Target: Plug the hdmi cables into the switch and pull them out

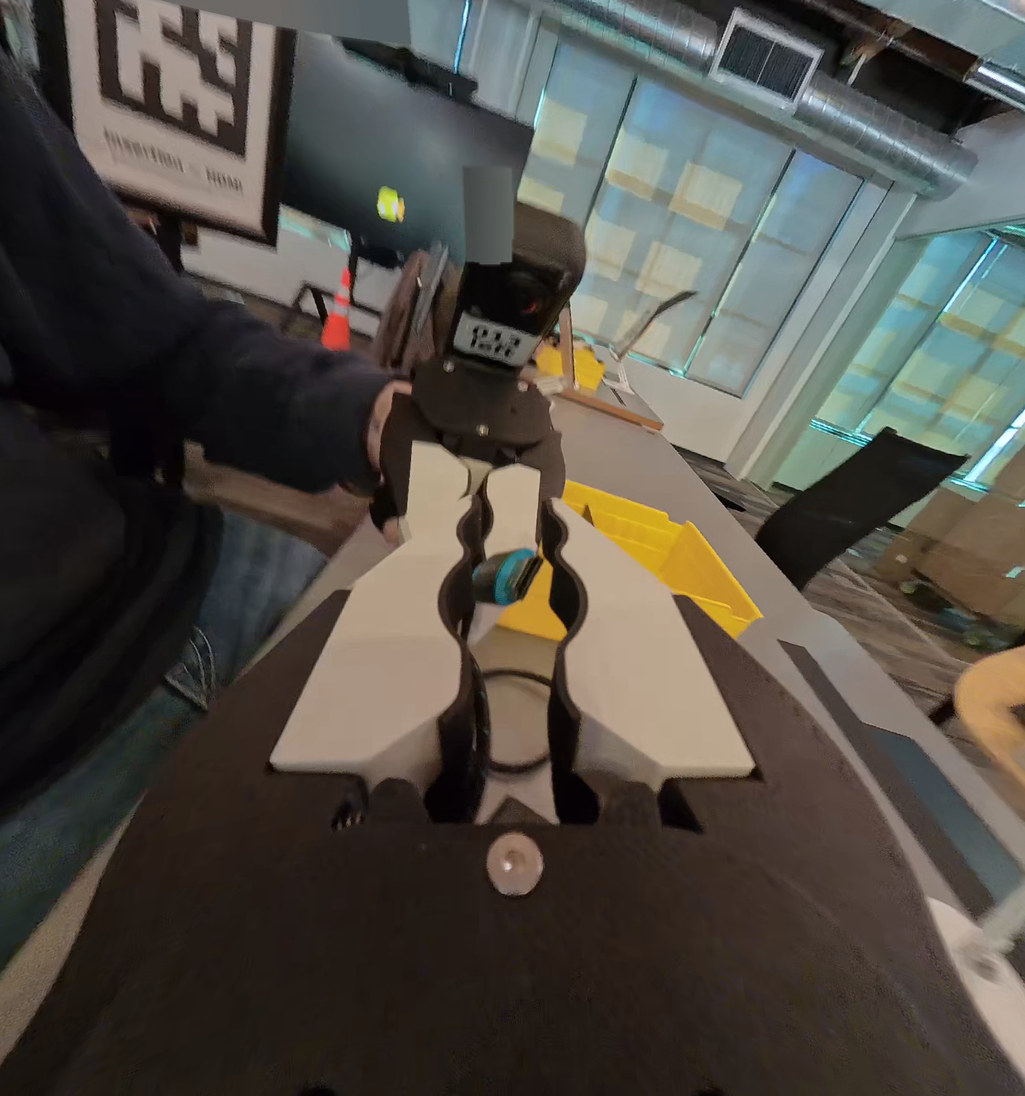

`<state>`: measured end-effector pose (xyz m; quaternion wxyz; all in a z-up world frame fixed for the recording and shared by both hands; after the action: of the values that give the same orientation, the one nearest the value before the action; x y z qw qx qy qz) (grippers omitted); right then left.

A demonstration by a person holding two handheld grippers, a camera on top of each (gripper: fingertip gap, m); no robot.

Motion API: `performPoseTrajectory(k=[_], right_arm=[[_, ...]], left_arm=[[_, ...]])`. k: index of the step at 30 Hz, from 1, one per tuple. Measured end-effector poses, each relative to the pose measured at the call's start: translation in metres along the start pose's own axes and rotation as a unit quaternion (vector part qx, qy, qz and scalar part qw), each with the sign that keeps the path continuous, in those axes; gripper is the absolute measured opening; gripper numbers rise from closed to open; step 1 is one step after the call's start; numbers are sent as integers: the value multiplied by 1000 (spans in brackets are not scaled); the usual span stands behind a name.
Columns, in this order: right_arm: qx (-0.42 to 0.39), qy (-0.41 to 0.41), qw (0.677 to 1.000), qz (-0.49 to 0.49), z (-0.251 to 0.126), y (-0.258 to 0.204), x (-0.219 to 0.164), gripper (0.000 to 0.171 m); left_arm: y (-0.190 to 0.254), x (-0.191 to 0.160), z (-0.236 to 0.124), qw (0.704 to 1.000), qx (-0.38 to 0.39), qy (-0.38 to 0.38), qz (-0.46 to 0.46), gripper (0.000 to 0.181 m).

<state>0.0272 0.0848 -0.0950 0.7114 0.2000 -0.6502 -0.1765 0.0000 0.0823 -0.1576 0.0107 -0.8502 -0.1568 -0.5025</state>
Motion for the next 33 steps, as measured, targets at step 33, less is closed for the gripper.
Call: performPoseTrajectory(k=[33], right_arm=[[10,-337,937,95,-54,-9,-166,33]], left_arm=[[-50,-8,-65,958,258,-64,104,2]])
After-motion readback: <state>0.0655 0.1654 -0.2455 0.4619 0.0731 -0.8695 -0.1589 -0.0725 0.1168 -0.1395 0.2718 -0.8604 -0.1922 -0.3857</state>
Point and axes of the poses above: each gripper's, where its closed fingertips meet, z out along the fingers, x out of its top, y = z × x across the jaws, the point moved 2 cm from there along -z, back along the fingers, and after that the axes turned 13 degrees about -z, right-handed, at the moved point
